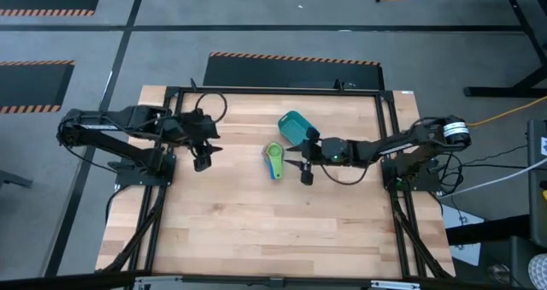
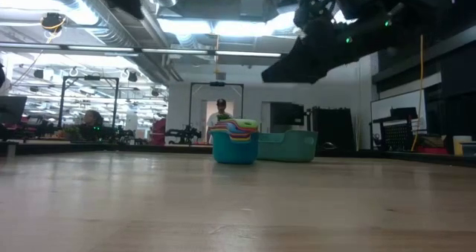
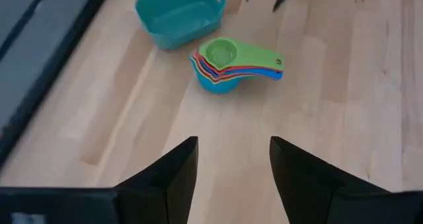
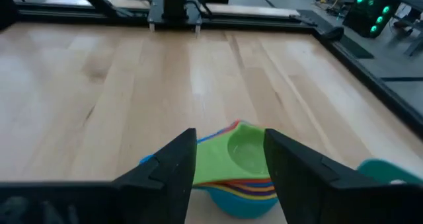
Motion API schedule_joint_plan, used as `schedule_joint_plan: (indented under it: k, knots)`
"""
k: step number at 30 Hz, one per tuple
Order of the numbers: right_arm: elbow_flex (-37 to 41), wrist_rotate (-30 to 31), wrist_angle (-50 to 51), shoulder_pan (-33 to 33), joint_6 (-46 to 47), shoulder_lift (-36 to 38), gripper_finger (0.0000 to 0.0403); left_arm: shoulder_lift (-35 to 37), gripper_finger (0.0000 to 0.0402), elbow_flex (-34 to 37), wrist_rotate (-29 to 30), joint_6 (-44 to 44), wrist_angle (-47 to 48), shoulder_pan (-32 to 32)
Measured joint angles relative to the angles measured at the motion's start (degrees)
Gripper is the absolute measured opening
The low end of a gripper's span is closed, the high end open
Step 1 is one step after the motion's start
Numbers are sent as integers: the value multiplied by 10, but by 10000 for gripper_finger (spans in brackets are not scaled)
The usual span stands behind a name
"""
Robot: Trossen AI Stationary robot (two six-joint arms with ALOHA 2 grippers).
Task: Nest measuring cups in basket
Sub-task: Put the nested measuring cups into the green bin
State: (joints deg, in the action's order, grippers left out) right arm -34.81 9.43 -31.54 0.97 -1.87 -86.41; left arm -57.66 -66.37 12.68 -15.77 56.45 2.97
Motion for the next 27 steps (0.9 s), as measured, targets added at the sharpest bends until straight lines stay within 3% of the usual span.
schedule_joint_plan:
  k: [8, 16, 20, 27]
  knots:
    - [0, 0, 133, 0, -1, 102, 182, 77, 181, 251, -39, -97, -292, 4]
    - [0, 0, 162, -2, -3, 145, 182, 62, 180, 439, -69, -325, -591, 5]
    - [0, 5, 172, -6, 0, 140, 182, 40, 180, 497, -52, -418, -700, 4]
    - [0, 6, 178, -6, 0, 127, 182, -23, 180, 517, -26, -514, -736, 4]
